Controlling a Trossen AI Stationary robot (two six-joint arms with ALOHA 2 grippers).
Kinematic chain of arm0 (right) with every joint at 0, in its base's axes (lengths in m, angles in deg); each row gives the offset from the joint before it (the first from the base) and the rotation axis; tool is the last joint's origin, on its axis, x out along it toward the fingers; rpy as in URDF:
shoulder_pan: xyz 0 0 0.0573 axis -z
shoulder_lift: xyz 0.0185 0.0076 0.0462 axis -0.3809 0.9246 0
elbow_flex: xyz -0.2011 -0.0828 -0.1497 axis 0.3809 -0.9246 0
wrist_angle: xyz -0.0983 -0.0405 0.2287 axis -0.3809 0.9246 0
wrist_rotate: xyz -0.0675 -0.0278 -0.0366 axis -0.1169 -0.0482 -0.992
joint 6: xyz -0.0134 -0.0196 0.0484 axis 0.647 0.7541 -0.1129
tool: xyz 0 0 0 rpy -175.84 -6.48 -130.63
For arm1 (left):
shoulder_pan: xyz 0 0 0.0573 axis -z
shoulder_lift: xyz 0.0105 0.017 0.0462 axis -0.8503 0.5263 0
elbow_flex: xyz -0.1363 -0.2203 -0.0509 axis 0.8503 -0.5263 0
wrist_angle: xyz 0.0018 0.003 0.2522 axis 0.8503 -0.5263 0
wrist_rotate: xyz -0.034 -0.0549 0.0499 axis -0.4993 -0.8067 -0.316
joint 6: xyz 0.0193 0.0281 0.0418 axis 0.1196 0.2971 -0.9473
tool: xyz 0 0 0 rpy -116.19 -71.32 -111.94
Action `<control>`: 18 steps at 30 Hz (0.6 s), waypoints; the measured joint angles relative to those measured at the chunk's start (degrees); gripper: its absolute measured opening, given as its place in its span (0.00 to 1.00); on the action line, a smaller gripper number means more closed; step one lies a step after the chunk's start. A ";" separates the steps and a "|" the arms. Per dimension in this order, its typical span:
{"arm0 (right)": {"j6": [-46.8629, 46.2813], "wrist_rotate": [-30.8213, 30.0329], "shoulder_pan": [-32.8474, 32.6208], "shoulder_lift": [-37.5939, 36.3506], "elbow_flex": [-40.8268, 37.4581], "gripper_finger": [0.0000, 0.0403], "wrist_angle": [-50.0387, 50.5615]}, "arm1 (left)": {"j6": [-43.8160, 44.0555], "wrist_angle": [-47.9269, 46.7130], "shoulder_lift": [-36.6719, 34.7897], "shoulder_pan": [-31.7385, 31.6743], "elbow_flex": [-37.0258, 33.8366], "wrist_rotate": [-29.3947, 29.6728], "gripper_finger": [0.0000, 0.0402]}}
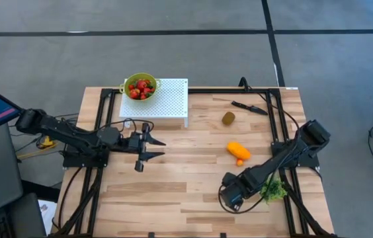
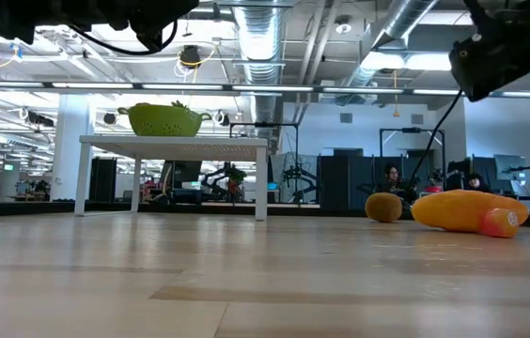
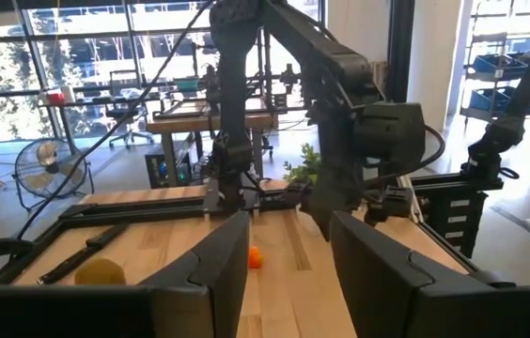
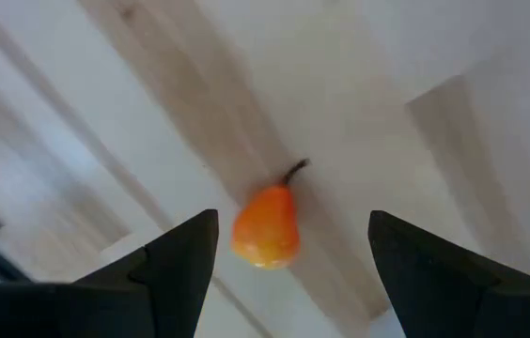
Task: Pick & Place Fruit
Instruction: Put the peach into the green strainer bowl on the shelf
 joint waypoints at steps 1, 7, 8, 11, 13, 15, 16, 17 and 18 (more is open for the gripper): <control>-0.33 0.37 -0.06 0.00 -0.34 0.67 -1.06 | 0.00 0.00 0.00 0.00 0.00 0.00 0.36; -1.66 1.16 -0.54 0.00 -3.68 0.67 -7.75 | 0.00 -0.04 0.00 0.00 0.00 0.02 0.36; -2.20 1.72 -0.66 0.00 -4.49 0.67 -8.55 | 0.00 -0.04 0.00 0.00 0.00 0.02 0.36; -4.15 2.70 -0.81 0.00 -6.25 0.67 -8.77 | 0.00 -0.08 0.00 0.00 0.00 0.02 0.36; -4.79 3.10 -0.88 0.00 -7.26 0.67 -9.02 | 0.00 -0.09 0.00 0.00 0.00 0.02 0.36; -5.30 3.33 -0.92 0.00 -8.33 0.67 -10.02 | 0.00 -0.09 0.00 0.00 0.00 0.02 0.36; -5.38 3.40 -0.92 0.00 -8.75 0.67 -10.82 | 0.00 -0.11 0.00 0.00 0.00 0.02 0.36; -5.37 3.41 -0.92 0.00 -9.14 0.67 -11.72 | 0.00 -0.11 0.00 0.00 0.00 0.02 0.36; -5.39 3.41 -0.90 0.00 -9.52 0.67 -12.55 | 0.00 -0.11 0.00 0.00 0.00 0.02 0.36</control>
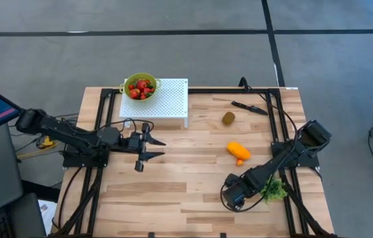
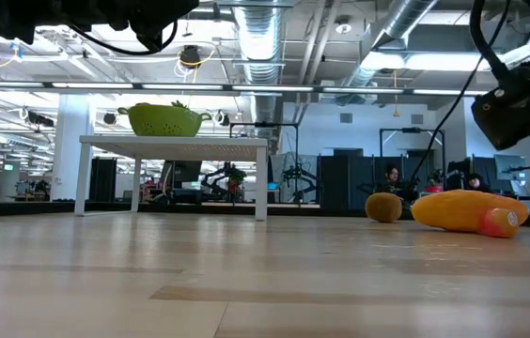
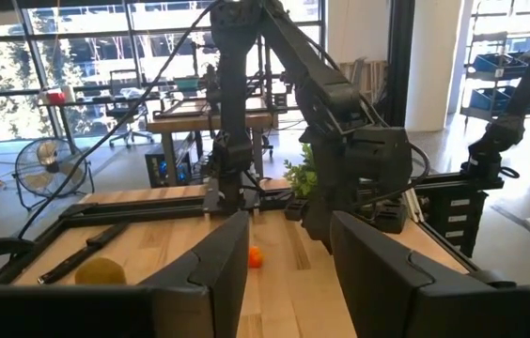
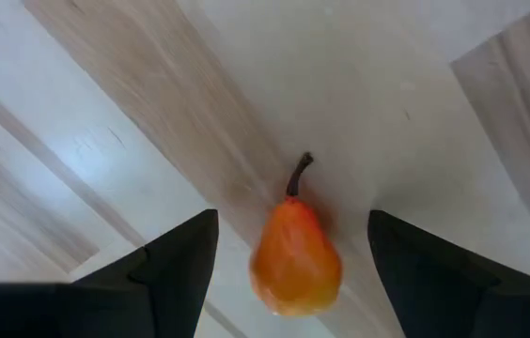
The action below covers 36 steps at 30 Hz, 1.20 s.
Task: Pick & Place Fruit
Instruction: Put the peach into the green strainer bowl on the shelf
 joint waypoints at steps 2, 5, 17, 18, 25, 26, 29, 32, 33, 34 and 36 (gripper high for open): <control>-0.01 0.02 0.00 -0.10 -0.57 0.67 -0.77 | -0.01 -0.02 0.00 0.00 0.00 0.00 0.36; -0.01 0.22 0.00 -0.15 -0.86 0.66 -0.84 | 0.00 -0.03 0.00 0.00 0.00 0.00 0.36; 1.53 2.44 0.33 -0.06 -1.08 0.34 0.11 | -0.02 -0.09 0.00 0.00 0.00 0.00 0.36; 1.55 2.77 0.48 -0.04 -1.08 0.31 -0.10 | 0.00 -0.11 0.00 0.00 0.00 0.00 0.36; 1.69 5.97 0.65 0.09 -1.09 0.21 -1.30 | -0.02 -0.18 0.00 0.00 0.00 0.00 0.36; 1.69 6.01 0.63 0.09 -1.08 0.22 -1.36 | -0.02 -0.26 0.00 0.00 0.00 0.00 0.36; 3.30 5.81 0.68 0.09 -1.08 0.24 -2.51 | -0.01 -0.46 0.00 0.00 0.00 0.00 0.36; 6.02 5.60 0.70 0.09 -1.08 0.25 -4.79 | -0.01 -0.63 0.00 0.00 0.00 0.00 0.36; 7.07 5.59 0.81 0.09 -1.08 0.24 -5.81 | -0.02 -0.61 0.00 0.00 0.00 0.00 0.36; 8.14 5.59 0.98 0.09 -1.08 0.24 -6.94 | 0.00 -0.64 0.00 -0.05 0.00 0.00 0.36; 10.71 5.32 1.54 0.09 -1.08 0.23 -9.71 | -0.02 -0.87 0.00 -0.07 0.00 0.00 0.36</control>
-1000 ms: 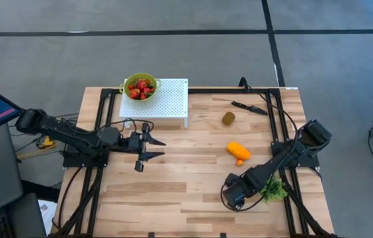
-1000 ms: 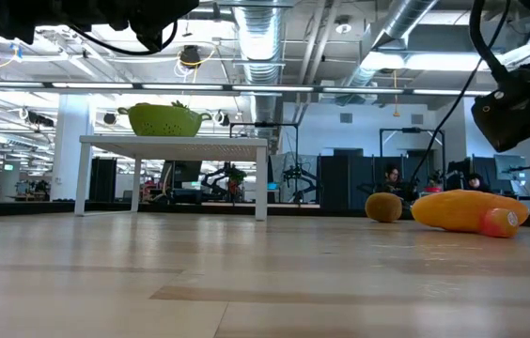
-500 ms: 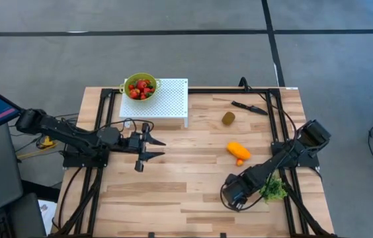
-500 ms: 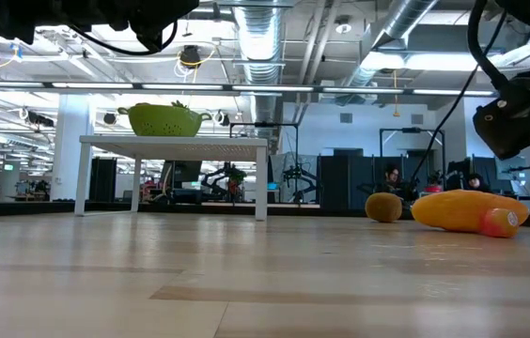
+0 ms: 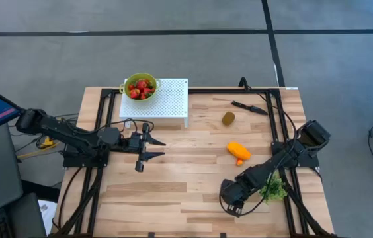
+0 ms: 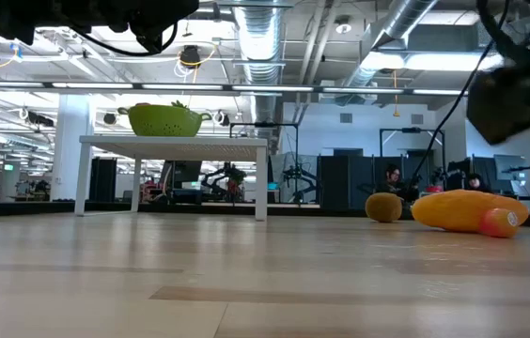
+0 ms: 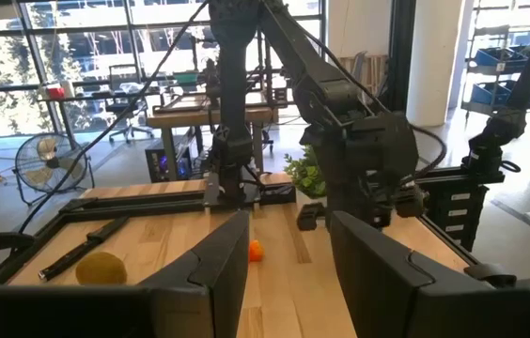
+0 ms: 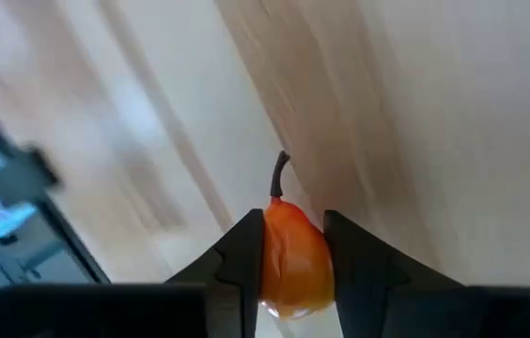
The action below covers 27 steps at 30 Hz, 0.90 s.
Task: Pick & Place Fruit
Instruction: Put the peach into the green strainer bowl on the shelf
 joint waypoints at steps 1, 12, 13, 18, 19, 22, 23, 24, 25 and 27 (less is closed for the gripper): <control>1.47 -0.53 0.42 0.00 0.00 0.22 -1.67 | 0.00 -0.11 0.00 0.00 0.00 0.00 0.36; 24.33 -2.42 9.58 -0.02 0.07 0.22 -21.56 | 0.00 -0.11 0.00 0.00 0.00 0.00 0.36; 26.63 -2.33 10.69 -0.02 0.07 0.22 -23.06 | 0.00 -0.11 0.00 0.00 0.00 0.00 0.36; 38.03 -2.24 16.27 -0.55 1.29 0.22 -26.70 | 0.00 -0.09 0.00 0.00 0.00 0.00 0.36; 40.17 -2.22 17.36 -0.55 1.97 0.22 -26.76 | 0.00 -0.07 0.00 0.00 0.00 0.00 0.36; 46.06 -2.26 20.64 -0.55 5.05 0.22 -27.53 | 0.00 -0.06 0.00 0.00 0.00 0.00 0.36; 47.95 -2.28 21.62 -0.56 6.11 0.22 -27.76 | 0.00 -0.05 0.00 0.00 0.00 0.00 0.36; 49.74 -2.30 22.57 -0.57 7.14 0.22 -27.66 | 0.00 -0.05 0.00 0.00 0.00 0.00 0.36; 51.53 -2.31 23.47 -0.57 8.24 0.22 -27.48 | 0.00 -0.05 0.00 0.00 0.00 0.00 0.36; 54.50 -2.28 24.99 -0.57 10.52 0.22 -27.31 | 0.00 -0.05 0.00 0.00 0.00 0.01 0.36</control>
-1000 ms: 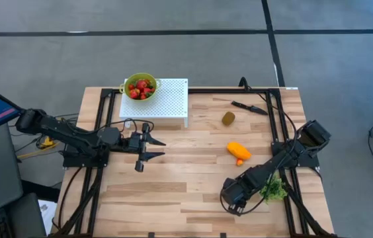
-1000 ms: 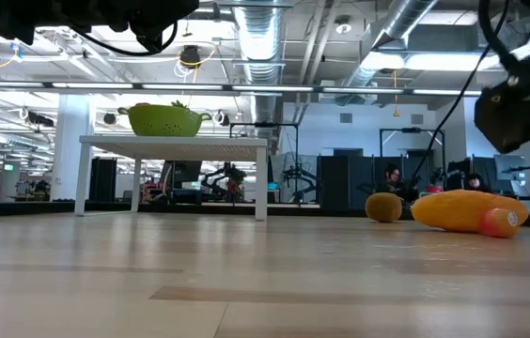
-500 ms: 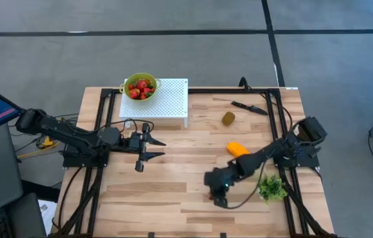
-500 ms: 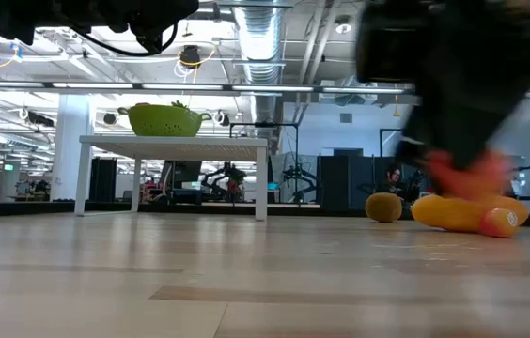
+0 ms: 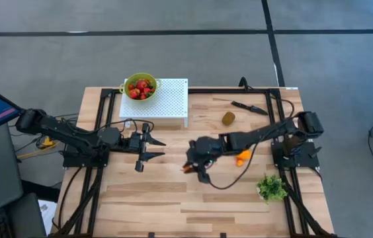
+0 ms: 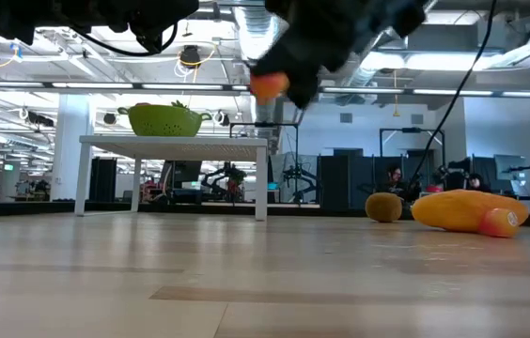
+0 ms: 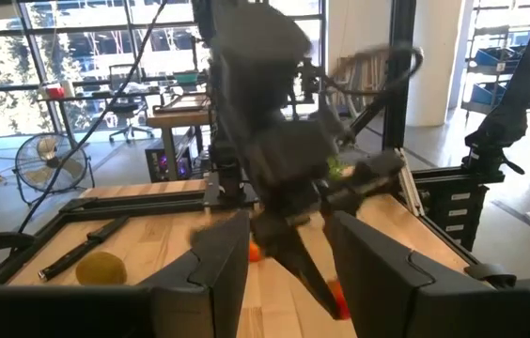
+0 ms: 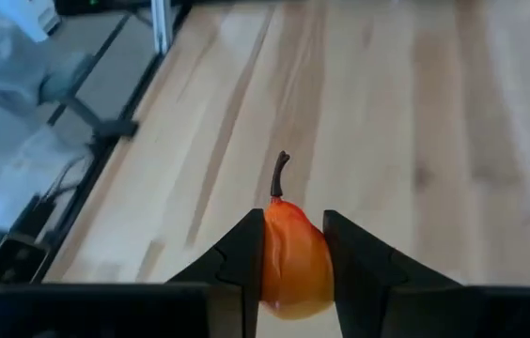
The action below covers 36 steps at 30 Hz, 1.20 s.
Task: Pick & Place Fruit
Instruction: Put the peach into the green strainer bowl on the shelf
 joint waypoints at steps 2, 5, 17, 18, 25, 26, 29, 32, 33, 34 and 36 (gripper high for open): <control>2.32 0.02 1.20 0.00 2.64 0.22 1.33 | 0.00 0.00 0.00 0.00 0.00 -0.01 0.36; 3.91 0.02 2.63 0.00 6.45 0.22 4.86 | 0.00 -0.05 0.00 0.00 0.00 -0.01 0.36; 7.35 -0.02 3.43 0.00 17.89 0.22 11.06 | 0.00 -0.11 0.00 0.00 0.00 -0.01 0.36; 7.98 -0.21 3.52 0.00 18.42 0.22 10.95 | 0.00 -0.07 0.00 0.00 0.00 -0.01 0.36; 10.06 -3.12 4.55 0.00 20.25 0.22 10.10 | -1.61 2.80 0.00 -0.17 0.02 0.58 0.36; 10.06 -3.12 4.75 0.00 20.25 0.22 10.04 | -1.73 3.41 0.00 -0.16 0.02 0.60 0.36; 10.06 -3.19 5.37 0.00 20.25 0.22 9.37 | -1.77 5.49 0.00 -0.20 0.02 0.59 0.36; 10.06 -3.28 6.06 0.00 20.25 0.22 8.34 | -2.97 7.06 0.00 -0.73 0.02 0.58 0.36; 10.12 -3.28 6.27 0.00 20.25 0.22 7.99 | -3.38 7.31 0.00 -1.18 0.02 0.58 0.36; 10.51 -3.28 6.52 0.00 20.25 0.22 7.67 | -3.52 7.58 0.00 -1.66 0.02 0.57 0.36; 10.93 -3.28 6.87 0.00 20.24 0.22 7.41 | -3.50 8.11 0.00 -2.78 0.02 0.59 0.36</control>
